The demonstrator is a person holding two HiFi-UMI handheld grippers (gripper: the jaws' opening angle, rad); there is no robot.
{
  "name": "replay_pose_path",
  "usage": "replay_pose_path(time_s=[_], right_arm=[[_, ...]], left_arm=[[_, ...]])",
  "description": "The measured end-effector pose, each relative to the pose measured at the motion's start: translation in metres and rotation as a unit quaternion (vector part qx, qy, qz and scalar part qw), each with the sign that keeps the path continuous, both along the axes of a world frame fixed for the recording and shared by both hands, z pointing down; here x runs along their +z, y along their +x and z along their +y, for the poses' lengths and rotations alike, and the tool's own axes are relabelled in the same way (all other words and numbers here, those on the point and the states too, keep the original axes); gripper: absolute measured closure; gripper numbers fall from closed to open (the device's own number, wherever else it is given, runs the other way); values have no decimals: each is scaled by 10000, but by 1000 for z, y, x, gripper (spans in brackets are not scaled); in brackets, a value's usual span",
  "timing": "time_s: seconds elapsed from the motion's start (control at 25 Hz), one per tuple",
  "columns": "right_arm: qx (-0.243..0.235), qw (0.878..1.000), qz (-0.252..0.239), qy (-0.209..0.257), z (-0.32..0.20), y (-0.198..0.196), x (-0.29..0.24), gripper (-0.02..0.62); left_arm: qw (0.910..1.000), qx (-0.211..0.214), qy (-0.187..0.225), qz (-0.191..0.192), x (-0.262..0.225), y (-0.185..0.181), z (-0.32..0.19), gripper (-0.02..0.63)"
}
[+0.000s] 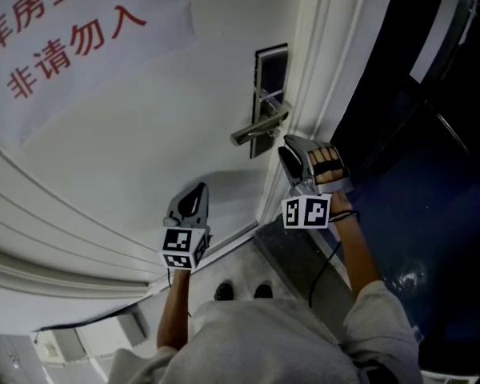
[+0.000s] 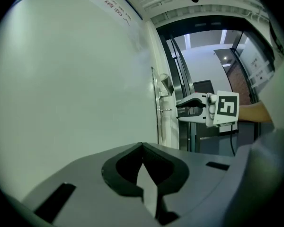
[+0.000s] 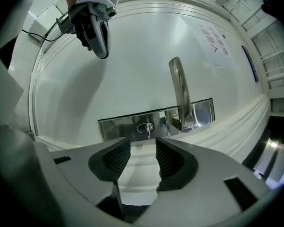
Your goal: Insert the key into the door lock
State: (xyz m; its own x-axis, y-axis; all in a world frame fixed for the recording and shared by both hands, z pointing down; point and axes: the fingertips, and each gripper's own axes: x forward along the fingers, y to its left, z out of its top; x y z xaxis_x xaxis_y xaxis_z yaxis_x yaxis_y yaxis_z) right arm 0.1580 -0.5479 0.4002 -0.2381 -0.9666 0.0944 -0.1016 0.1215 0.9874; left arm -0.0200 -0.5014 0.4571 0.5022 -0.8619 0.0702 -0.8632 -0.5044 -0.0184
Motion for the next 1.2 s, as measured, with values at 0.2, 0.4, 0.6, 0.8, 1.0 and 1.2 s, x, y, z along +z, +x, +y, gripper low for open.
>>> replay_pose_path(time_s=[0.2,0.4,0.6,0.8,1.0,1.2], right_arm=[[154,9994,-297,-100,13,15,5,434],[313,9822,-1763,-573,29,32,9,485],[475,9358,-3336,-1037,39,48,11,539],[576,8776,-4576,-1310,48,66,13,563],[864,8388,-5206,-1336,62,87,30,572],[1107,8149,-5586,-1080,80,104,47,573]], left_arm=[[9999,153,7,-45,0,10,0,589],[9997,260,16,-39,-2,19,-1,589],[9994,337,44,-36,-5,24,-3,589],[9993,384,34,-36,-4,27,-5,589],[9991,431,15,-14,-1,31,-7,589],[9987,501,-20,6,1,36,-9,589]])
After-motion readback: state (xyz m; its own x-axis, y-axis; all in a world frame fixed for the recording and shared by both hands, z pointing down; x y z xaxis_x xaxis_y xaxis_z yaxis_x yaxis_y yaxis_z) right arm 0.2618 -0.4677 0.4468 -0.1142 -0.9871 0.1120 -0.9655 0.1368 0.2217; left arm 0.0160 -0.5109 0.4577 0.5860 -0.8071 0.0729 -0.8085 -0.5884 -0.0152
